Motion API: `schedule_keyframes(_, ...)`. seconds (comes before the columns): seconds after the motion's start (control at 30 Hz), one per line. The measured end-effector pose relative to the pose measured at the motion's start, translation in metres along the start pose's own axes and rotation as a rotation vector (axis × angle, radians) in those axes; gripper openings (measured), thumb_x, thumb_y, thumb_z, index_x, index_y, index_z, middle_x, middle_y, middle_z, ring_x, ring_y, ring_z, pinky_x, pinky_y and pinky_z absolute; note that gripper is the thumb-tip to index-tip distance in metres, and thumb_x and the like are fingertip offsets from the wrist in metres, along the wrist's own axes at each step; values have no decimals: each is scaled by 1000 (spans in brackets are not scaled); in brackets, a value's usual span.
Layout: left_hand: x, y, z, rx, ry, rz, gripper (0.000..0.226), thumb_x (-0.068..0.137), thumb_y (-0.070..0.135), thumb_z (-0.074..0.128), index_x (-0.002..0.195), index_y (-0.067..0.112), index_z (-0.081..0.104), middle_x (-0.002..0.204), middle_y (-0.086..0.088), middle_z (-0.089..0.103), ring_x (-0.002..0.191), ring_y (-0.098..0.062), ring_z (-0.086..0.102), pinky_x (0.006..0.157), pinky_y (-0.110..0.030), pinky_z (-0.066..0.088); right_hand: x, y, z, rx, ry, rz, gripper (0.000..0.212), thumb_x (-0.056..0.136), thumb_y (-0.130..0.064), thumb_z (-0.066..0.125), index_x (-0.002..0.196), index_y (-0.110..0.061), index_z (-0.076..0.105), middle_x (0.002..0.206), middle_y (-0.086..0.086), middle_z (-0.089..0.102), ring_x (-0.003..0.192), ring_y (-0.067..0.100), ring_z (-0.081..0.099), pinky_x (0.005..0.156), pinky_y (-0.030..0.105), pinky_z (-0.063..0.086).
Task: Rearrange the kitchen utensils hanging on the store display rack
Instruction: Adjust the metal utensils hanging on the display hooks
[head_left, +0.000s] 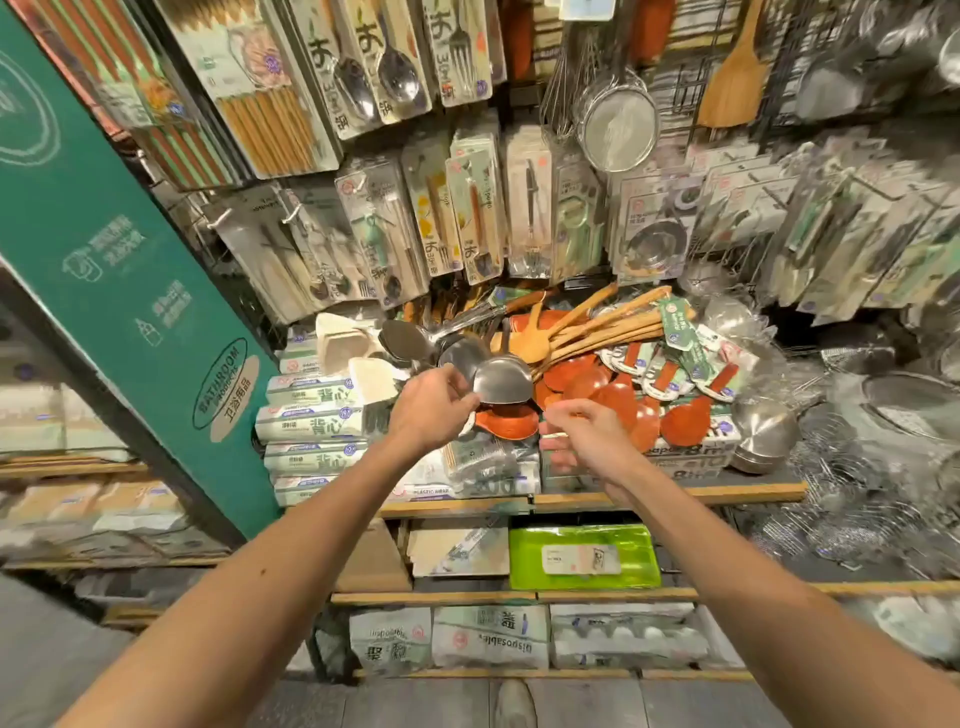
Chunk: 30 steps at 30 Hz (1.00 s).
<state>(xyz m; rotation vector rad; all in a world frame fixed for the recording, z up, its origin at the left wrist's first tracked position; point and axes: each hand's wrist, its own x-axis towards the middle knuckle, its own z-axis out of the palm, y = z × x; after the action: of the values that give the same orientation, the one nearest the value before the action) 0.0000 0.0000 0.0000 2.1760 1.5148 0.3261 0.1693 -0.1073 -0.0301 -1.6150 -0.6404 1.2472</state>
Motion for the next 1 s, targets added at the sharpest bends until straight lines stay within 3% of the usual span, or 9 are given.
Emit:
schedule_keyframes(0.1,64,-19,9,10,20,-11,24,90,33,64,106,15,63,98,-5,67,92,-25,64,82,-43,57,53,-6,13,-28,43,38,27,96,-18,63,120,-9,57,96,6,67,86,17,64,78,28,57)
schedule_keyframes(0.2,119,-37,18,19,3,-63,29,89,35,64,110,16,61,104,-7,65,99,-29,61,86,-47,55,107,-6,28,-110,107,64,35,94,-21,66,125,-9,56,101,5,66,92,19,64,93,42,56)
schedule_keyframes(0.27,146,-46,24,37,-13,-64,34,90,37,64,117,16,62,110,-10,67,106,-33,60,90,-48,53,135,-2,33,-174,160,76,38,92,-22,68,125,-10,54,107,2,61,100,20,61,95,39,53)
schedule_keyframes(0.5,210,-59,49,96,-125,-70,51,88,52,65,125,18,61,120,-6,65,114,-27,58,100,-44,48,196,8,40,-212,234,133,39,89,-26,70,117,-19,44,105,3,60,89,17,61,82,35,54)
schedule_keyframes(0.6,222,-54,56,56,-261,-91,45,87,50,70,111,14,61,106,3,61,97,-18,55,86,-33,47,209,10,41,-184,234,157,37,85,-24,76,102,-19,44,111,10,61,102,24,62,87,42,56)
schedule_keyframes(0.73,232,-55,63,46,-301,-64,46,85,55,70,107,16,64,108,-3,68,95,-21,60,76,-32,45,217,5,43,-152,236,156,40,84,-18,78,106,-18,45,95,-3,56,96,18,57,68,25,49)
schedule_keyframes(0.87,228,-50,61,101,-297,24,50,94,45,63,132,14,57,124,-8,66,112,-27,61,90,-37,46,222,8,47,-158,227,188,28,84,-19,79,96,-14,54,94,2,62,91,19,59,70,27,48)
schedule_keyframes(0.93,224,-49,59,107,-291,60,45,96,41,61,134,17,57,128,-9,65,118,-30,60,97,-39,46,223,8,46,-148,172,185,14,87,-20,75,92,-11,65,96,6,65,92,19,58,69,25,45)
schedule_keyframes(1.0,223,-50,57,84,-291,71,40,97,38,61,131,17,60,124,-10,67,115,-30,61,98,-40,48,221,5,45,-133,115,166,19,91,-21,71,103,-7,70,103,5,64,99,18,54,73,25,42)
